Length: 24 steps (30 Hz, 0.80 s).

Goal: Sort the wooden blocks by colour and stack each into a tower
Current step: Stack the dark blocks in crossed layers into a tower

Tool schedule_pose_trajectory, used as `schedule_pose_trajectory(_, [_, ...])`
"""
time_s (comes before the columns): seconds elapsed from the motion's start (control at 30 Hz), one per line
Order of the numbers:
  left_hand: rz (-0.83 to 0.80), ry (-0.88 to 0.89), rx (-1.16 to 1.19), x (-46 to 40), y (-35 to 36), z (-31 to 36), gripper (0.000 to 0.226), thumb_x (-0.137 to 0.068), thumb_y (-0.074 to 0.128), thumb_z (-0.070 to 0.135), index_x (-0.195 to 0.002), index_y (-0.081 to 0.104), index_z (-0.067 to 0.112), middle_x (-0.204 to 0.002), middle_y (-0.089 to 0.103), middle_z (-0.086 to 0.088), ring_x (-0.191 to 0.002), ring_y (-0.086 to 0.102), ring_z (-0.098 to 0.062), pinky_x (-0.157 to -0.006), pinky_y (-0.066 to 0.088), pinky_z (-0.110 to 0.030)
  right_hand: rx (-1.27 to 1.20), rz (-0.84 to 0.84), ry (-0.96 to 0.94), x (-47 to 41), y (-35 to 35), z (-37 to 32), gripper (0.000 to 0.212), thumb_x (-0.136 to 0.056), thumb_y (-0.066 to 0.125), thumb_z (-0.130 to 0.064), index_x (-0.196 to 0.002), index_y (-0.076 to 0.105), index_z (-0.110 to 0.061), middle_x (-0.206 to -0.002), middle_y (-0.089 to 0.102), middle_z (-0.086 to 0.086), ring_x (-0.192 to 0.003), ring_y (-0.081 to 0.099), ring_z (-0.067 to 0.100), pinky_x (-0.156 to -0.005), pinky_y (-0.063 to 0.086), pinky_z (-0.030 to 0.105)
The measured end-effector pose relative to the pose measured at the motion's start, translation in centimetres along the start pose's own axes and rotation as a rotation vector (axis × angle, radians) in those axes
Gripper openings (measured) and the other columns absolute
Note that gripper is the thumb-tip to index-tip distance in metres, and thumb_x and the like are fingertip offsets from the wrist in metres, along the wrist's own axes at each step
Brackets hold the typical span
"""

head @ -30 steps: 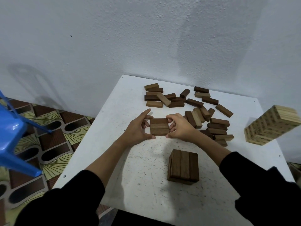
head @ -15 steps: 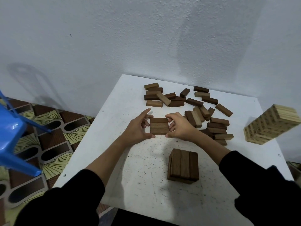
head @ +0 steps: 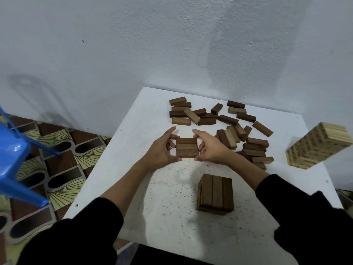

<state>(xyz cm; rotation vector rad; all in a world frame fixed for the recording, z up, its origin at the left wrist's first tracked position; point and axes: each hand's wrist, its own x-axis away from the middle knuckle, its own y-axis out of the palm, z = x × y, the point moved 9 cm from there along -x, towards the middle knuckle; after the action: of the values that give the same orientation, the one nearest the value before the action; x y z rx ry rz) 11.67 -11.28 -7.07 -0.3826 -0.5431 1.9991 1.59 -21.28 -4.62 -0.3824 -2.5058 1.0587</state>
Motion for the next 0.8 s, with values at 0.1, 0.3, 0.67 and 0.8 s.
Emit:
schedule_pose_trajectory(0.1, [-0.002, -0.015, -0.006, -0.1, -0.1, 0.1, 0.100, -0.065, 0.087, 0.012, -0.146, 0.028, 0.021, -0.120, 0.054, 0.004, -0.087, 0.054, -0.006, -0.072, 0.045, -0.006, -0.001, -0.006, -0.010, 0.0, -0.1, -0.2, 0.095, -0.073, 0.077, -0.005, -0.148, 0.021, -0.016, -0.138, 0.041, 0.006, -0.084, 0.055, 0.015, -0.075, 0.052, 0.026])
schedule_pose_trajectory(0.3, [0.026, -0.007, 0.079, 0.9, -1.0, 2.4, 0.099, -0.062, 0.088, 0.022, -0.141, 0.029, 0.036, -0.118, 0.053, 0.010, -0.095, 0.054, -0.007, -0.072, 0.048, -0.011, -0.078, 0.038, -0.067, 1.7, -1.8, -1.5, 0.093, -0.071, 0.077, -0.002, -0.147, 0.026, -0.018, -0.130, 0.044, 0.001, -0.077, 0.056, 0.012, -0.063, 0.051, 0.019])
schedule_pose_trajectory(0.67, [-0.135, 0.109, 0.228, 6.6, 1.6, 9.6, 0.102, -0.061, 0.082, 0.024, -0.145, 0.026, 0.029, -0.119, 0.053, 0.010, -0.115, 0.051, -0.002, -0.100, 0.040, -0.023, -0.199, 0.155, -0.102, 12.9, -4.0, -2.0, 0.089, -0.071, 0.077, -0.005, -0.142, 0.028, -0.029, -0.118, 0.041, -0.012, -0.096, 0.048, 0.009, -0.080, 0.048, 0.016])
schedule_pose_trajectory(0.8, [-0.189, 0.101, 0.219, 8.2, 3.7, 10.1, 0.100, -0.065, 0.085, 0.016, -0.143, 0.025, 0.033, -0.118, 0.052, 0.012, -0.114, 0.051, 0.000, -0.098, 0.039, -0.019, -0.204, 0.161, -0.068, 15.6, -2.9, -1.3, 0.089, -0.072, 0.076, -0.004, -0.142, 0.027, -0.028, -0.118, 0.039, -0.011, -0.100, 0.044, 0.005, -0.087, 0.042, 0.013])
